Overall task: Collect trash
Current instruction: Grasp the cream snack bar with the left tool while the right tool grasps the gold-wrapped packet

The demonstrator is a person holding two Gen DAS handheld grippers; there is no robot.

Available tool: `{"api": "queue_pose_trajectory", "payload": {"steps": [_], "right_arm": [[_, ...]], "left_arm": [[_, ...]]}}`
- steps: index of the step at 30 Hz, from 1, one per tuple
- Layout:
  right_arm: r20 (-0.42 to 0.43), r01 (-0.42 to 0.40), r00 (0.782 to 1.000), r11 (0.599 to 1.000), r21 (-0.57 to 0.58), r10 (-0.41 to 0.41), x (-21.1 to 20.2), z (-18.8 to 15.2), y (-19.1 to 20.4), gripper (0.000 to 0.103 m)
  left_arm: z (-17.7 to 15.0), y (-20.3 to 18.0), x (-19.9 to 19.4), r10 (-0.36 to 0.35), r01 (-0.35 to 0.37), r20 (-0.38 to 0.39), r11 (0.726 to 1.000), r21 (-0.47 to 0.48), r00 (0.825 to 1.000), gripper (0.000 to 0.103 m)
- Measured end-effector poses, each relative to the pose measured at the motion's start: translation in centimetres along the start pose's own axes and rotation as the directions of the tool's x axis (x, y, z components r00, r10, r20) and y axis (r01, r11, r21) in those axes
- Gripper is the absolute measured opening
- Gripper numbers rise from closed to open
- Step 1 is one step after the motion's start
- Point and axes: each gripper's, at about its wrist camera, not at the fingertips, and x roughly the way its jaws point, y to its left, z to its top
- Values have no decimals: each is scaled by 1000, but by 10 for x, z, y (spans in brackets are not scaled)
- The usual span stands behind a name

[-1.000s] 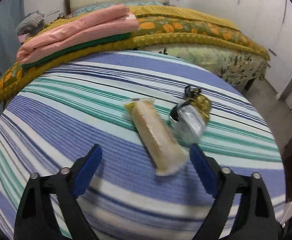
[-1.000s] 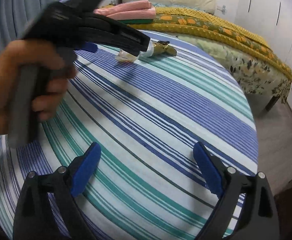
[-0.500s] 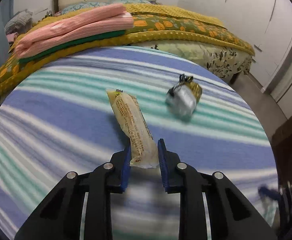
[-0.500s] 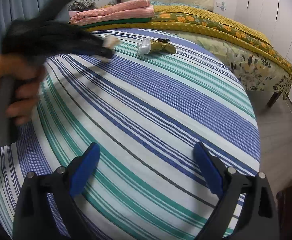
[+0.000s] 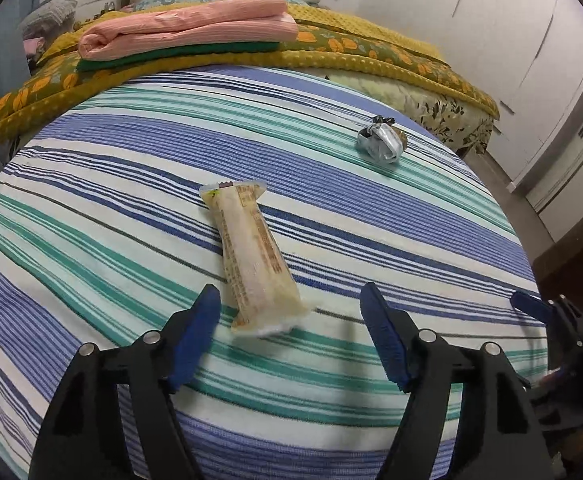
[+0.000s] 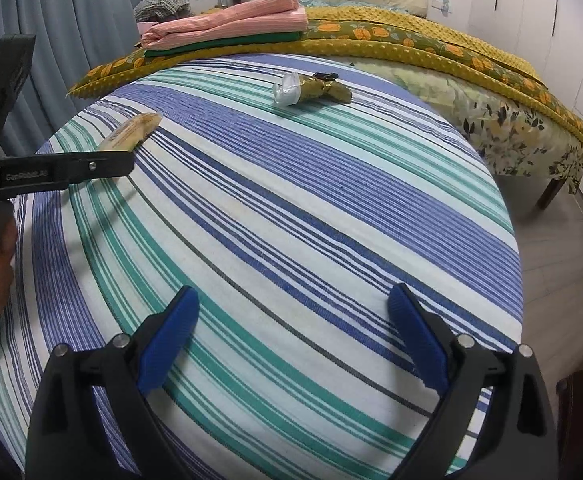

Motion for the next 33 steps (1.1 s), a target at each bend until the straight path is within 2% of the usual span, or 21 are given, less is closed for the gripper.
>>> {"api": "queue_pose_trajectory", "payload": {"steps": [3,7,10,11,12,14,16,21,23,24,25,30,33], "right_arm": [[-26,-26,999,998,61,28,5,16,-11,93],[-48,-81,995,977,199,92,24,52,-30,92],[-52,-118,989,942,316,141,44,84,-42,87],[-48,-127,987,924,360,154,52,96,-46,87],[-45,-135,985,909,395,166,60,109,-48,87],[-44,-137,984,892,430,172,73,129,-49,87],[-40,-125,986,883,452,159,86,147,-49,87],[-52,-58,995,905,420,88,110,181,-37,87],[-64,-8,997,931,365,34,116,188,-29,71],[-69,15,998,944,329,8,117,190,-25,51],[-68,25,998,960,278,-7,116,189,-20,46],[-54,-49,997,990,133,56,102,168,-8,38],[-63,-94,993,995,40,96,84,141,0,38]], "left_arm": [[1,3,3,50,-50,11,999,7,999,72],[2,3,5,79,-79,9,996,46,997,73],[-3,-4,8,122,-124,19,985,123,992,78],[-5,-6,8,143,-146,26,980,133,989,84],[-5,-3,8,155,-156,18,981,113,988,90],[-4,4,9,140,-141,14,986,84,990,91],[-4,2,10,159,-160,12,983,94,987,93],[-2,5,11,156,-156,8,984,81,988,94],[-2,5,11,155,-155,8,985,80,988,94],[-2,5,11,154,-154,8,985,80,988,95],[-2,5,11,153,-153,7,985,80,988,95],[-3,5,11,153,-153,7,985,81,988,96],[-3,4,12,152,-152,6,985,81,988,96]]}}
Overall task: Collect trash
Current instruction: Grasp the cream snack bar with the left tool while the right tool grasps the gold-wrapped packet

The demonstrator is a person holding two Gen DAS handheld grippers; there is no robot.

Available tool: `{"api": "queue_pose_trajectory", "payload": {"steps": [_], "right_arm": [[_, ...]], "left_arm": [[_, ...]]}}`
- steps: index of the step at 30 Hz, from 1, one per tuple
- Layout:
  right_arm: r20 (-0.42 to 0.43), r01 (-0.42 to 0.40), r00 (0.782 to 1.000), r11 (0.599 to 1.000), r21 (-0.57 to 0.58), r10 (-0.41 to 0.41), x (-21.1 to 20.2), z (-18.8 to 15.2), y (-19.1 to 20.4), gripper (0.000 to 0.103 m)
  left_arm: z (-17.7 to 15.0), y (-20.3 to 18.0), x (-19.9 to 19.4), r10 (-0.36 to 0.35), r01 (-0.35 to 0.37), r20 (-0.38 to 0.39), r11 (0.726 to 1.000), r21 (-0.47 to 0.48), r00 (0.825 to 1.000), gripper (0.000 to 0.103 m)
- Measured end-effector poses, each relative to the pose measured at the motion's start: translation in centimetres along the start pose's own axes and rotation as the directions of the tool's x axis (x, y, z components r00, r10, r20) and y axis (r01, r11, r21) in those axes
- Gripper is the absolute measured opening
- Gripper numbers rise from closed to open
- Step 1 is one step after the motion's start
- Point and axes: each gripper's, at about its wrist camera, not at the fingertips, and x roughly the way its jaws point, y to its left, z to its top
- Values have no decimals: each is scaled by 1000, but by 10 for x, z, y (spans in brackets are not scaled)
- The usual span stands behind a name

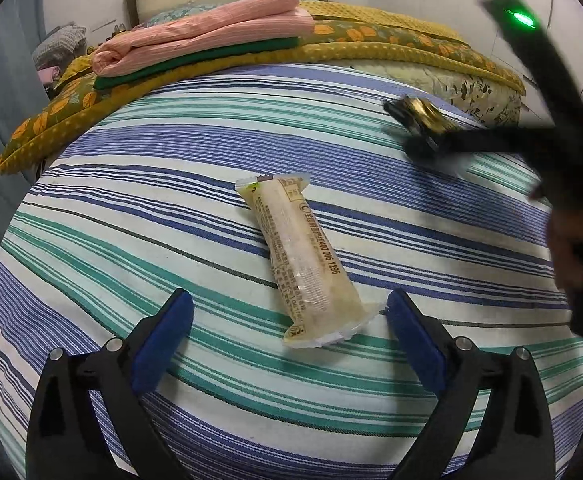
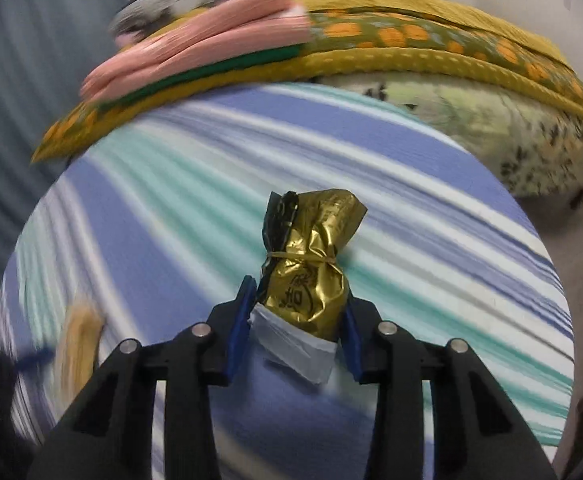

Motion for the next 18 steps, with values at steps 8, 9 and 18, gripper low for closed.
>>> {"api": "queue_pose_trajectory", "payload": {"steps": [8,9,18], "right_arm": [[-43,-85,996,990,-115,81,-55,-87,16,38],[-52,-94,995,988,-118,89,-62,-101,16,38],[-30,-91,996,992,-83,88,-94,-139,5,56]], "left_arm": [[-5,16,-9,-132,134,40,989,-61,990,97],[-9,20,-12,-156,159,47,985,-66,987,97],[-6,12,-16,-124,125,23,991,-54,992,97]]}}
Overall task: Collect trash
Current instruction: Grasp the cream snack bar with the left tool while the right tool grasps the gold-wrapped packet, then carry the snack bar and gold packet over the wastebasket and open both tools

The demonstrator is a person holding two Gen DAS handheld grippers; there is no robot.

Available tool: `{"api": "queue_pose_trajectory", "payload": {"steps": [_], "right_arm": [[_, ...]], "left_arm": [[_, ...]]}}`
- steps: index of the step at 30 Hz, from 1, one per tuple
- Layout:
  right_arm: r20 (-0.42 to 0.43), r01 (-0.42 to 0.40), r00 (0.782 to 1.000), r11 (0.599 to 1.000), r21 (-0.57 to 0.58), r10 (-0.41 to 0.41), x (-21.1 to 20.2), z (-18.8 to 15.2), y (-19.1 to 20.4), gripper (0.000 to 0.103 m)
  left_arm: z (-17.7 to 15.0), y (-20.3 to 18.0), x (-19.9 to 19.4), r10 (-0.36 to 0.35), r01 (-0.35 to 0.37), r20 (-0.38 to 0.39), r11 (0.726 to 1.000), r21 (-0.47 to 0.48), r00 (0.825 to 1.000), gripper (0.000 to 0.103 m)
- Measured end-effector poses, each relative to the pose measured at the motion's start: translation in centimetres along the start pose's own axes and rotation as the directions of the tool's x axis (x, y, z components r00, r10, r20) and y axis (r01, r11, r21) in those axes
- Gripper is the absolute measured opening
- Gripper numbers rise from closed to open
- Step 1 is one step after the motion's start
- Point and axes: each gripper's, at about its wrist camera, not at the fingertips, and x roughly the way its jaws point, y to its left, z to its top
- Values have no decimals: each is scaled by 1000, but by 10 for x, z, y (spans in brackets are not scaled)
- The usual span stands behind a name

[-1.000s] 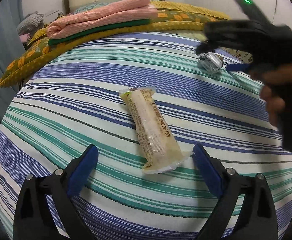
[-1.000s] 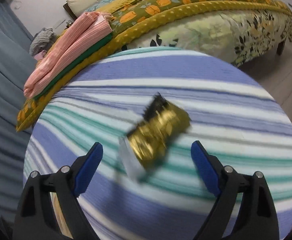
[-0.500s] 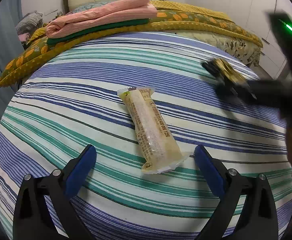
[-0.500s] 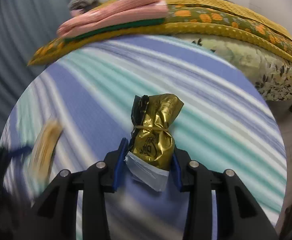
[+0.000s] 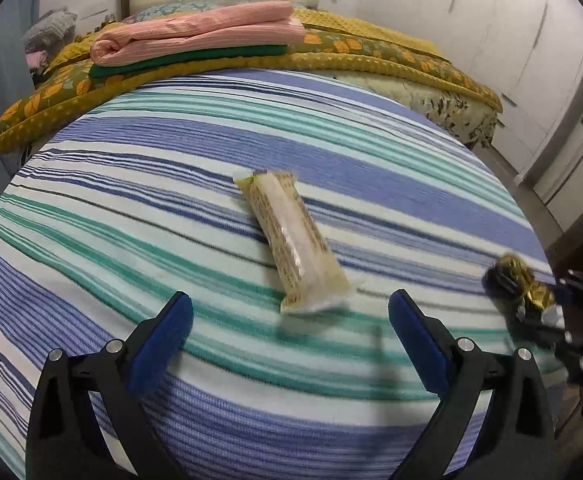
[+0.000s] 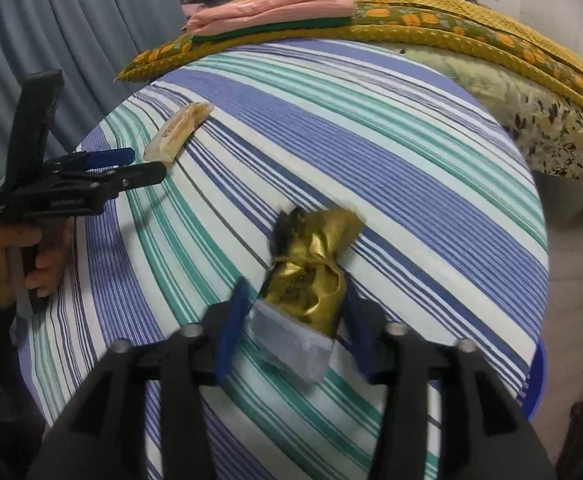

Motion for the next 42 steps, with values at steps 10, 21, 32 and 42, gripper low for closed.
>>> {"api": "queue_pose_trajectory", "payload": {"steps": [10,21,32,42], "right_arm": [[-71,3,997,994,108,5,5,11,-10,56],[-17,1,1000,992,129,1,-9,5,-13,41],[31,-22,999,992,123,19,-29,-14,-10,41],[99,18,994,971,239,-43,-86,-66,-62,41]], "left_arm": [[23,-5,20,70,-67,-50,996,59,996,79],[27,-4,15,63,-60,-39,996,62,997,22],[-9,-54,-23,-48,48,-8,992,118,999,19],[-29,-142,-58,-203,201,-12,955,219,979,19]]}}
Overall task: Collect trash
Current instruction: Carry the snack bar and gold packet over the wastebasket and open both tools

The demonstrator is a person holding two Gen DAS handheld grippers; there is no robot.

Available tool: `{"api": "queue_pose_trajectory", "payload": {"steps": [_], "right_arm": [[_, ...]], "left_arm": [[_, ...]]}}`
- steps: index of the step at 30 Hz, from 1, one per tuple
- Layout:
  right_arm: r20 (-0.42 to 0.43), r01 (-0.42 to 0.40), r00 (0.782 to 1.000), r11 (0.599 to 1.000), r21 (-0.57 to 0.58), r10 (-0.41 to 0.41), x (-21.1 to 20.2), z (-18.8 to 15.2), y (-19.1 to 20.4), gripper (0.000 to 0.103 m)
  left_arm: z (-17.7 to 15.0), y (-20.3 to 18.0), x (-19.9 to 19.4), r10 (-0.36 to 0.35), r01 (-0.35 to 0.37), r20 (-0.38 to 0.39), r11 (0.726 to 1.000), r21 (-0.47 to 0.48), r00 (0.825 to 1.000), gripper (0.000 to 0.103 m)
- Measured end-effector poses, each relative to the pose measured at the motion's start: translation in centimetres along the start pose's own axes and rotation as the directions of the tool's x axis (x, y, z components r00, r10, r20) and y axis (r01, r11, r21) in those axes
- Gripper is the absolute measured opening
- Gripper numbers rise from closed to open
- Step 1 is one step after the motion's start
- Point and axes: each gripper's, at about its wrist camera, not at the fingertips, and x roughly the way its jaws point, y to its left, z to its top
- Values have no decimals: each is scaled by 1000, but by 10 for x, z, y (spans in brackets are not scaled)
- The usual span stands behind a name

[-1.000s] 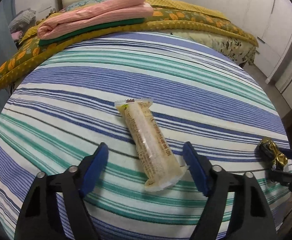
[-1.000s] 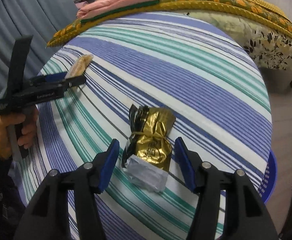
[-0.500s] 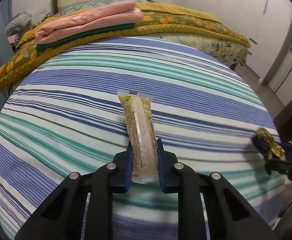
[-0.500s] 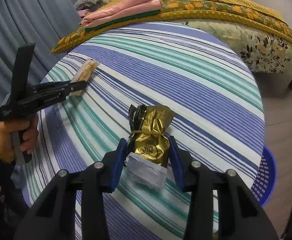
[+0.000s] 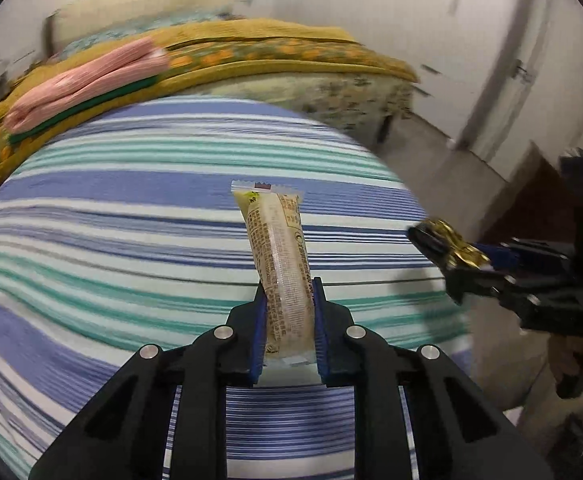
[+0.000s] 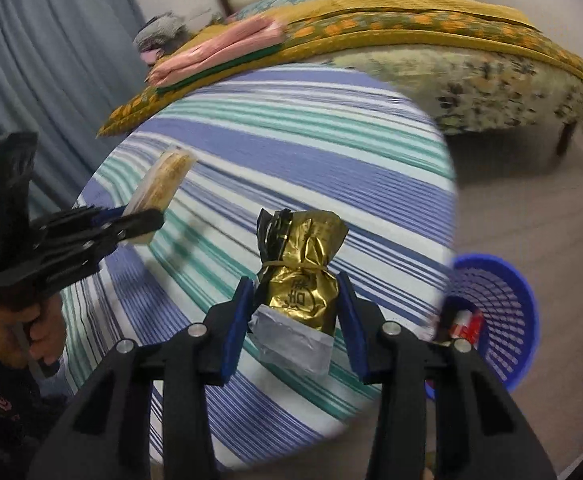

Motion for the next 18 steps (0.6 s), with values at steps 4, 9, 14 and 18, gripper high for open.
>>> {"api": "queue_pose_trajectory", "payload": {"steps": [4,9,14,18], "right_arm": [[20,67,997,996,63,-68,-26,-18,-46,41],[13,149,988,975,167,-153,-45,-45,-114,41],[-23,199,980,953,229,-199,-40,-65,-174,41],[-55,199,980,944,264,-191,-19,-71,-211,41]], "left_arm": [[2,-60,4,-96,96,-8,993,61,995,19],[-1,-141,19,-210,216,-55,966,140,976,19],[-15,-222,59,-234,259,-136,941,215,963,19],[-21,-255,117,-129,174,-178,949,264,976,19]]}}
